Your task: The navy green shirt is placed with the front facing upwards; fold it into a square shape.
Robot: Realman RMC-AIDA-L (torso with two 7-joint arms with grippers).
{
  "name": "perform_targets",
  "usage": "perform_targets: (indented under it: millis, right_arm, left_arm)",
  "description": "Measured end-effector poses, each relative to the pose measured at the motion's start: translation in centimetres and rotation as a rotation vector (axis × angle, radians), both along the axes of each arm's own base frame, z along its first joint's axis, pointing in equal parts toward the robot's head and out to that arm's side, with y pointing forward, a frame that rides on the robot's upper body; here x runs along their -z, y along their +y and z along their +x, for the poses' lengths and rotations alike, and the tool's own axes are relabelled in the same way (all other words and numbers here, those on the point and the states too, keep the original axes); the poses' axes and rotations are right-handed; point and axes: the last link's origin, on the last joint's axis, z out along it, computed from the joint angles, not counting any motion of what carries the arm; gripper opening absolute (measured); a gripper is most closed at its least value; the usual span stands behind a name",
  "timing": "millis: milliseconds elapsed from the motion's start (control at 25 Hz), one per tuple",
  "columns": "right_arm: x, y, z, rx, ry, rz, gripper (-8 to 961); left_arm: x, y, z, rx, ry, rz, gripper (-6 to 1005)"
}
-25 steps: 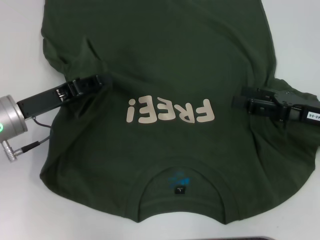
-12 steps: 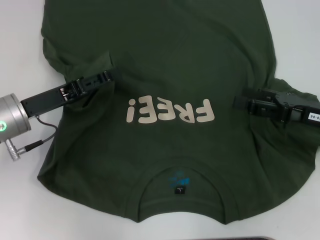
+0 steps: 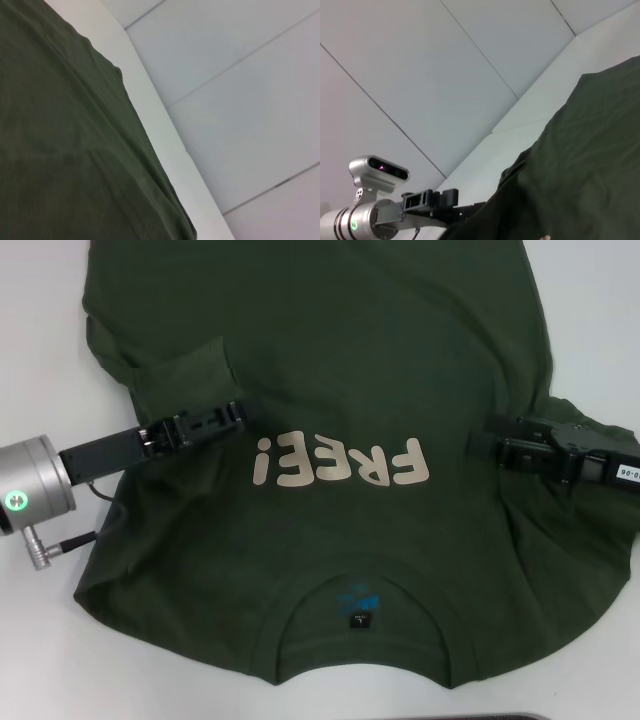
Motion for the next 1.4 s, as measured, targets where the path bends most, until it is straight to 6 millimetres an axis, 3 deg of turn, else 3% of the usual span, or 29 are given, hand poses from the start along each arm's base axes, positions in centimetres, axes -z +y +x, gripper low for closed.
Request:
perform_targets:
  millis: [480,1040,1200,1400]
  right_arm:
    - [-0.1,0.1,0.0,0.001,0.005,0.012,918]
    - [-0.9,0.5,0.0,0.010,0.018,0.043,919]
    - [-1.9,0.7,0.9,0.045,-0.006,0.057,918]
    - [-4.7,0.6,2.9,0.132,-0.048,0.082,918]
  left_arm:
    - [0.5,0.4,0.8,0.035,0.001,0.022,742]
    - [-3.2,0.5,-1.7,-0.010,-0.021,0.333,736]
    - [-3.3,0.3,-1.8,0.008,-0.016,0.345,737]
    - [-3.4,0.3,-1.1,0.067,-0.017,0.358,740]
